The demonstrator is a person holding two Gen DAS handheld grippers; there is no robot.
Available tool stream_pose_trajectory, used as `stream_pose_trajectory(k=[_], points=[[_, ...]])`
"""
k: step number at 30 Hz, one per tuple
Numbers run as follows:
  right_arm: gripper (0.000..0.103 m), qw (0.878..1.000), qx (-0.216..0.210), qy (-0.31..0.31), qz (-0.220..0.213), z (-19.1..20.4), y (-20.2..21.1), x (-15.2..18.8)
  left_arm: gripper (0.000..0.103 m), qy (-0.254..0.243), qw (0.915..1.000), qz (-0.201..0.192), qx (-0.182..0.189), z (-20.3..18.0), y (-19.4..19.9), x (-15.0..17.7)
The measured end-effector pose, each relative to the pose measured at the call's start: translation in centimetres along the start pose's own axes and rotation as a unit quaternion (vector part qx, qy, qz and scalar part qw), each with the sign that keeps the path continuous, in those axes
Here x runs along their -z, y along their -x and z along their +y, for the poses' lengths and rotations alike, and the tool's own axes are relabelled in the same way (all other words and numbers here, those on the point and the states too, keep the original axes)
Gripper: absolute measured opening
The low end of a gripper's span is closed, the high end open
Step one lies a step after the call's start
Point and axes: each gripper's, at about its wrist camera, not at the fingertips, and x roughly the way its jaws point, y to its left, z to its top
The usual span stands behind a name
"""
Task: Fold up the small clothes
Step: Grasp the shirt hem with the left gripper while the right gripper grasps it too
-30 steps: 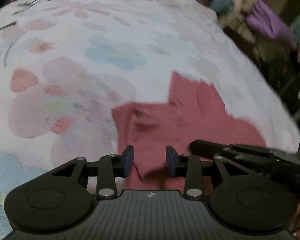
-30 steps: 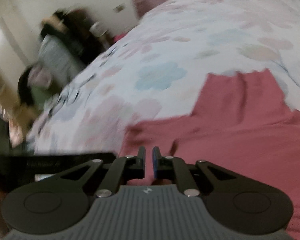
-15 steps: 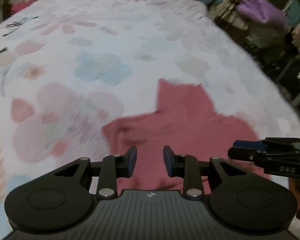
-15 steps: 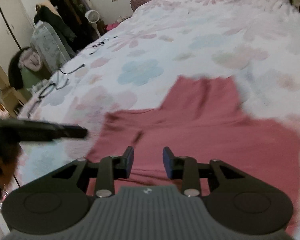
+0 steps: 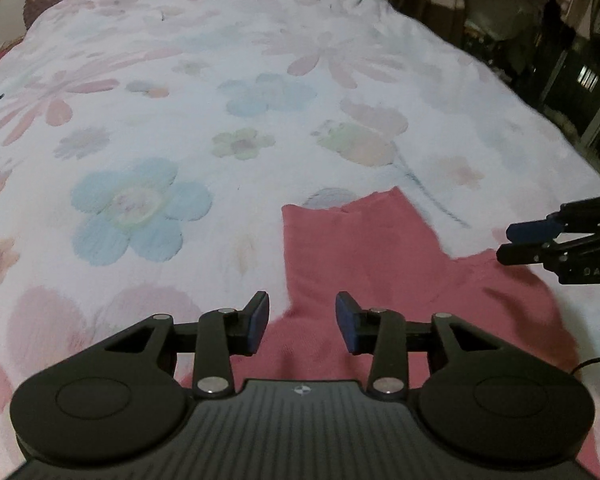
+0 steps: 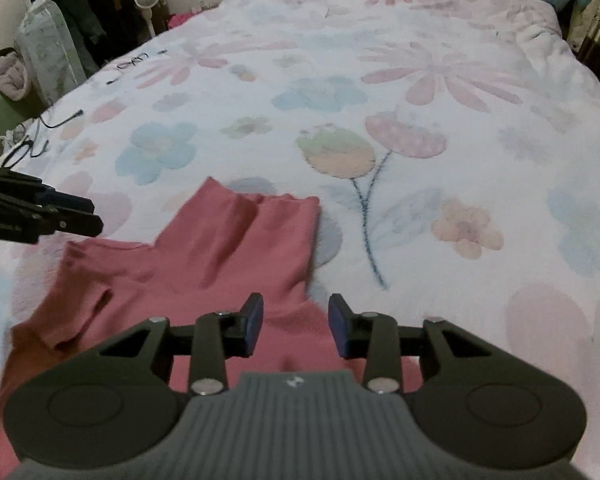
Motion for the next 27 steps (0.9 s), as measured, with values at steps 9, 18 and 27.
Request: stream_pose_trajectory(k=[9, 18, 27], points=[[0.033, 1.000, -0.007, 0.001, -0.001, -0.2, -6.7, -3.6, 0.046, 0.010, 0.9999, 0.009, 0.005, 0.9, -5.9, -2.6], [0.031, 1.000, -0.013, -0.006, -0.001, -1.3, -11.5, -6.1, 0.034, 0.069, 0.9970, 0.016, 0.033, 2.7, -10.3, -4.0], [0.000, 0.999, -0.031, 0.028, -0.025, -0.7, -10.8, -6.1, 0.004, 0.041, 0.9969, -0.014, 0.066, 2.7, -7.9, -3.9]])
